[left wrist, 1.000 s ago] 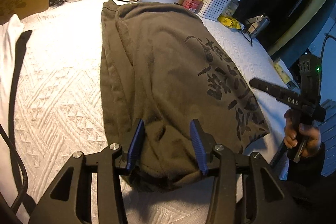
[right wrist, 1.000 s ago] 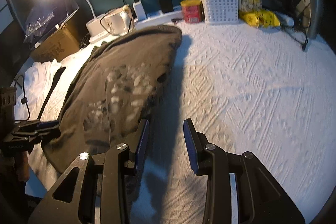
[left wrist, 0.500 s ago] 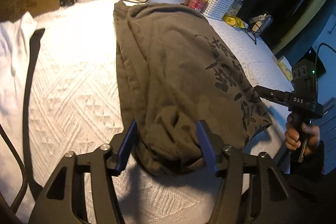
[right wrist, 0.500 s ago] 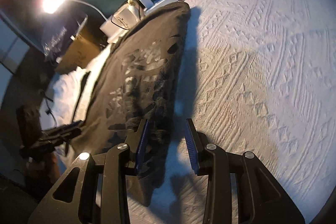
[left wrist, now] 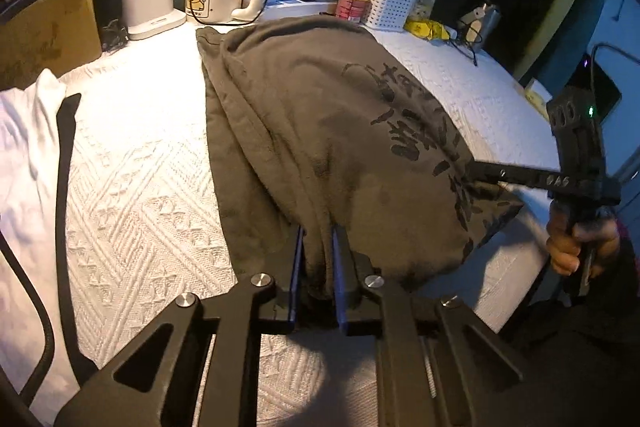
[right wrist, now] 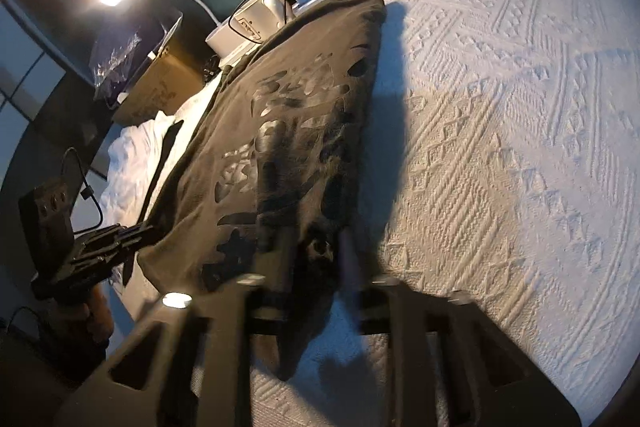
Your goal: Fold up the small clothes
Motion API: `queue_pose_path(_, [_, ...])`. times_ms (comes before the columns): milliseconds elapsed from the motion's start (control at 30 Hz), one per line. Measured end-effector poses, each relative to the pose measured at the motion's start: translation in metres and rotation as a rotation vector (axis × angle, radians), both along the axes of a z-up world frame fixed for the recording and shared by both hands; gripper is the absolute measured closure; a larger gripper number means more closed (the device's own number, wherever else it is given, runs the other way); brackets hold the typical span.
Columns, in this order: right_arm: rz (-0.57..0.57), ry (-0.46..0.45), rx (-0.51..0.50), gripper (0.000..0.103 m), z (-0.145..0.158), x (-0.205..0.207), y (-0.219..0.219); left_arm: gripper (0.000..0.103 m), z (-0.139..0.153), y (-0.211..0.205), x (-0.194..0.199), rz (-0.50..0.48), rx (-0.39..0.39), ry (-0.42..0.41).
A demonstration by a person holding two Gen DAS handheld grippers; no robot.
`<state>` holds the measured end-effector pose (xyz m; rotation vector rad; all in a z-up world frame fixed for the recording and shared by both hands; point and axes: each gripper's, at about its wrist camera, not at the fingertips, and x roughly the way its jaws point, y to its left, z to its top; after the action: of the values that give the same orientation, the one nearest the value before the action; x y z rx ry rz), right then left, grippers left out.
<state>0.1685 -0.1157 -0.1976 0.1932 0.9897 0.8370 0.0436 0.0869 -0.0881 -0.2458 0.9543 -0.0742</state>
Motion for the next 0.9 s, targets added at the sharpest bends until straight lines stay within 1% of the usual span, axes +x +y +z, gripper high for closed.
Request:
queue_pose_path(100, [-0.018,-0.058,-0.036,0.095,0.009,-0.005,-0.004,0.092,0.012,0.008,-0.007,0.05,-0.035,-0.049])
queue_pose_path(133, [-0.023,-0.066,-0.034,0.095,0.012,-0.005,-0.008,0.092,0.017,0.011,-0.01,0.06,-0.056,-0.064])
queue_pose_path(167, [-0.02,-0.069,-0.029,0.095,0.016,-0.006,-0.014,0.092,0.021,0.012,-0.012,0.054,-0.078,-0.07])
queue_pose_path(233, [-0.032,-0.106,-0.055,0.095,0.026,-0.009,-0.023,0.092,0.024,0.009,-0.013,0.032,-0.119,-0.073])
queue_pose_path(300, [-0.038,-0.123,-0.079,0.095,0.033,-0.012,-0.032,0.092,0.02,0.004,-0.015,0.008,-0.16,-0.05])
queue_pose_path(367, [-0.035,-0.129,-0.094,0.095,0.035,-0.017,-0.04,0.092,0.004,-0.001,-0.019,-0.001,-0.189,0.004])
queue_pose_path(467, [-0.026,-0.119,-0.144,0.095,0.022,-0.028,-0.044,0.092,-0.021,-0.011,-0.021,-0.004,-0.18,0.085])
queue_pose_path(500, [-0.027,-0.117,-0.163,0.095,0.017,-0.031,-0.044,0.092,-0.022,-0.014,-0.022,-0.007,-0.179,0.083])
queue_pose_path(567, [-0.035,-0.112,-0.193,0.095,0.004,-0.035,-0.043,0.092,-0.018,-0.02,-0.023,-0.015,-0.145,0.08])
queue_pose_path(667, [-0.049,-0.157,-0.229,0.095,0.004,-0.043,-0.041,0.092,-0.017,-0.026,-0.024,-0.018,-0.103,0.074])
queue_pose_path(833, [-0.045,-0.2,-0.279,0.092,0.005,-0.053,-0.038,0.088,-0.014,-0.026,-0.023,0.002,-0.094,0.09])
queue_pose_path(867, [-0.042,-0.206,-0.294,0.09,0.006,-0.054,-0.038,0.088,-0.011,-0.027,-0.023,0.006,-0.095,0.092])
queue_pose_path(900, [-0.043,-0.22,-0.316,0.084,0.008,-0.055,-0.037,0.088,-0.009,-0.026,-0.025,0.008,-0.094,0.086])
